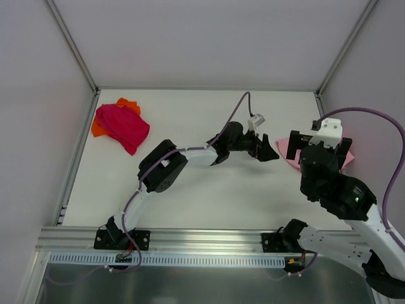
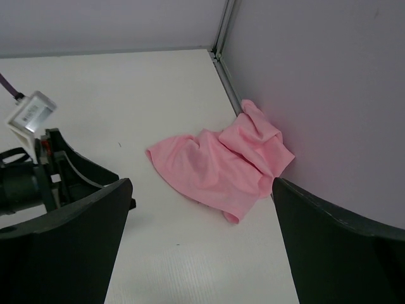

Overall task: Fold and stack the t-shirts
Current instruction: Move the tshirt to the center of the board

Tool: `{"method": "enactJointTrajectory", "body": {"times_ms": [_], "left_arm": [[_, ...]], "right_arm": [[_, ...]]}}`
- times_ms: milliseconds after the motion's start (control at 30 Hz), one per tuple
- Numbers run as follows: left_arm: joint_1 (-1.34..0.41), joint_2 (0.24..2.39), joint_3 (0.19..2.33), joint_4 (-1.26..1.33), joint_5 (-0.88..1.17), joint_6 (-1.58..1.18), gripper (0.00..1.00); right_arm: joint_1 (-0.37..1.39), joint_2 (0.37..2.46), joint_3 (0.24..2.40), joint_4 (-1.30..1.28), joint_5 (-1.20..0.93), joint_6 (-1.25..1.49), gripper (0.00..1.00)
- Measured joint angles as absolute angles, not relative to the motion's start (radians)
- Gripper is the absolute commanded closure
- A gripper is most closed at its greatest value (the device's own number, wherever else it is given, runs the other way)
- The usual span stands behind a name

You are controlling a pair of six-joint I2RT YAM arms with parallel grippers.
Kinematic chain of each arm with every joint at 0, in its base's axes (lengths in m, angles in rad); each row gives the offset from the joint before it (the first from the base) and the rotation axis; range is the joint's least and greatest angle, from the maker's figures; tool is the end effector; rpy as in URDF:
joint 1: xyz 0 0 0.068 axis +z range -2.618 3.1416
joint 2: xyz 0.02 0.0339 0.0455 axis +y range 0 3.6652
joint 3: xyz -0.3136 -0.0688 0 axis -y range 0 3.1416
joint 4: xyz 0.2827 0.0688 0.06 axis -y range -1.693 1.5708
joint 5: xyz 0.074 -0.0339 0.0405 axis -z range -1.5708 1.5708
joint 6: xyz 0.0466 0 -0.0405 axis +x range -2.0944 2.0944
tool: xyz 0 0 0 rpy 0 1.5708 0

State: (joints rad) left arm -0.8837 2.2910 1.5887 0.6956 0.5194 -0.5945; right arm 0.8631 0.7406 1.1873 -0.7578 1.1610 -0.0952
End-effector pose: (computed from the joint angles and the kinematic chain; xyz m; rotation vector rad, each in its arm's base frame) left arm 0.3601 -0.4753 0.2116 0.7094 1.6655 -1.5149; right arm 0.1012 0.0525 0.4730 -0.0571 1.7194 -0.5201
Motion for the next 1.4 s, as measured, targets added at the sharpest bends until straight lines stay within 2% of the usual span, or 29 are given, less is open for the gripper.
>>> {"method": "enactJointTrajectory", "body": {"times_ms": [133,233,333,500,667,767,867,1067,1167,1400], "left_arm": [[-0.914,2.361,1.619,0.655,0.519,-0.589,0.09],[-0.929,2.316,1.489,0.669,0.477,-0.562,0.09],[-0.926,2.123,1.184,0.674,0.368,-0.525,0.08],[-0.833,1.715,0.794,0.801,0.277,-0.548,0.09],[-0.709,1.478,0.546,0.989,0.223,-0.597,0.09],[-0.708,1.397,0.437,0.987,0.201,-0.606,0.09],[-0.713,1.224,0.301,0.963,0.141,-0.600,0.08],[-0.713,0.804,0.221,0.812,0.041,-0.559,0.07],[-0.713,0.672,0.220,0.729,0.006,-0.537,0.07],[-0.712,0.701,0.192,0.653,-0.046,-0.531,0.07]], "right_arm": [[0.863,0.716,1.189,-0.772,1.134,-0.078,0.00],[0.863,0.740,1.189,-0.776,1.128,-0.056,0.00],[0.822,0.831,1.196,-0.790,1.112,-0.013,0.00],[0.625,1.009,1.171,-0.775,0.936,0.045,0.00],[0.458,1.122,1.117,-0.733,0.744,0.066,0.00],[0.407,1.229,1.103,-0.663,0.654,0.067,0.00],[0.387,1.336,1.095,-0.614,0.573,0.064,0.00],[0.369,1.530,1.121,-0.540,0.477,0.060,0.01],[0.342,1.593,1.151,-0.511,0.453,0.060,0.02],[0.250,1.705,1.220,-0.458,0.417,0.060,0.03]]}}
